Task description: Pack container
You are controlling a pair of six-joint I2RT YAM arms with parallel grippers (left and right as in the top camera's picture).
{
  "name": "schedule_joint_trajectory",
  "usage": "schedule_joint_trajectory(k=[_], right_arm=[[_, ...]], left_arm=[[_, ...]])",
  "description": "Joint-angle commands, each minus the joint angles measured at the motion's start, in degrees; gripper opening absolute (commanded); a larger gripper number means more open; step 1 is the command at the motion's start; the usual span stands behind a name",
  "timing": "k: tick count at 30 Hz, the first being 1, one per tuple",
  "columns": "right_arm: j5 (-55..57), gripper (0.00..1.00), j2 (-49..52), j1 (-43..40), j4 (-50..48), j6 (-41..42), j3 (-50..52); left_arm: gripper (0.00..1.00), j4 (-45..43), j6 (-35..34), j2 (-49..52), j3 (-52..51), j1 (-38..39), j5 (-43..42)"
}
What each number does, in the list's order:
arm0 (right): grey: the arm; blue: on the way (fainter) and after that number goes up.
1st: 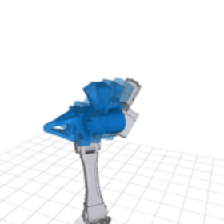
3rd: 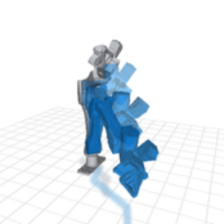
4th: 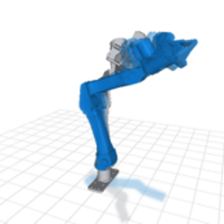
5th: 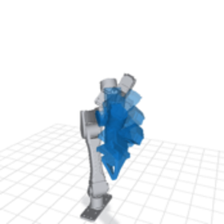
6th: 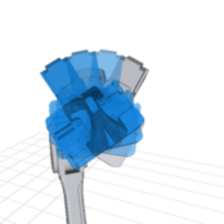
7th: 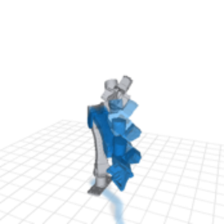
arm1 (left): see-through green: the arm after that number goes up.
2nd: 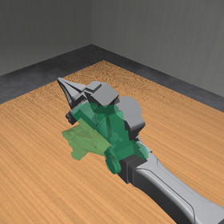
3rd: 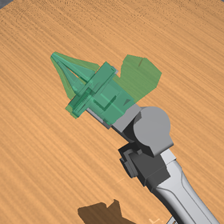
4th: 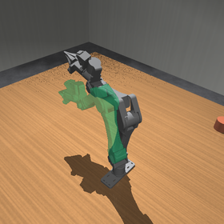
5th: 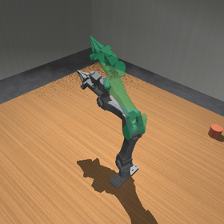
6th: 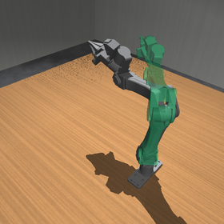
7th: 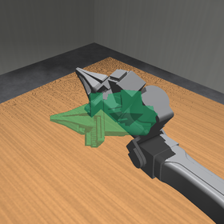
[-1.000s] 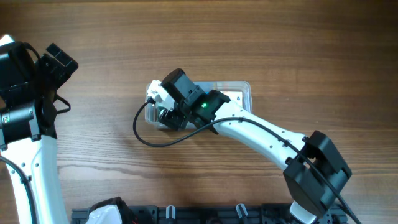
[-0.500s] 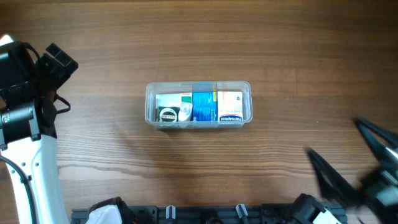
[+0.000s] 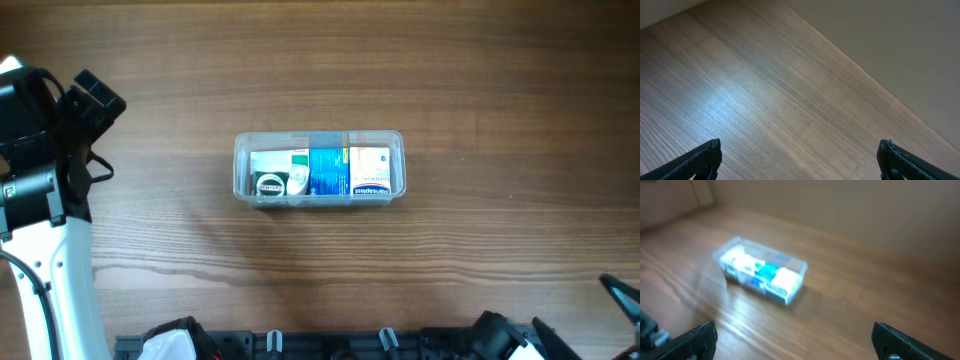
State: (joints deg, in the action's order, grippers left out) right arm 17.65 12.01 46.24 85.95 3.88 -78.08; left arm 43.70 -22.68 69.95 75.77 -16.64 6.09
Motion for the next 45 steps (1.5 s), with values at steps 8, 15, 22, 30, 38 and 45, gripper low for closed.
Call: schedule_joint_trajectory(k=[8, 15, 22, 30, 38, 45], right_arm=[[-1.4, 1.00, -1.0, -0.2, -5.2, 1.0, 0.5], [-4.2, 1.00, -9.8, -4.9, -37.5, -0.9, 18.4], [-15.3, 1.00, -11.2, -18.7, -77.3, -1.0, 51.9], [-26.6, 1.00, -11.8, -35.5, -89.4, -11.1, 68.5], [-27.2, 1.00, -11.8, -42.1, -93.5, -9.7, 77.9], [-27.6, 1.00, -11.8, -43.4, -86.8, -12.9, 77.8]], left_arm=[[1.00, -0.1, -0.5, 0.1, 0.0, -0.4, -0.3], [1.00, -0.1, -0.5, 0.1, 0.0, -0.4, -0.3], [1.00, -0.1, -0.5, 0.1, 0.0, -0.4, -0.3], [1.00, -0.1, -0.5, 0.1, 0.0, -0.4, -0.3], [1.00, -0.1, -0.5, 0.1, 0.0, -0.4, -0.3], [1.00, -0.1, -0.5, 0.1, 0.0, -0.4, -0.3]])
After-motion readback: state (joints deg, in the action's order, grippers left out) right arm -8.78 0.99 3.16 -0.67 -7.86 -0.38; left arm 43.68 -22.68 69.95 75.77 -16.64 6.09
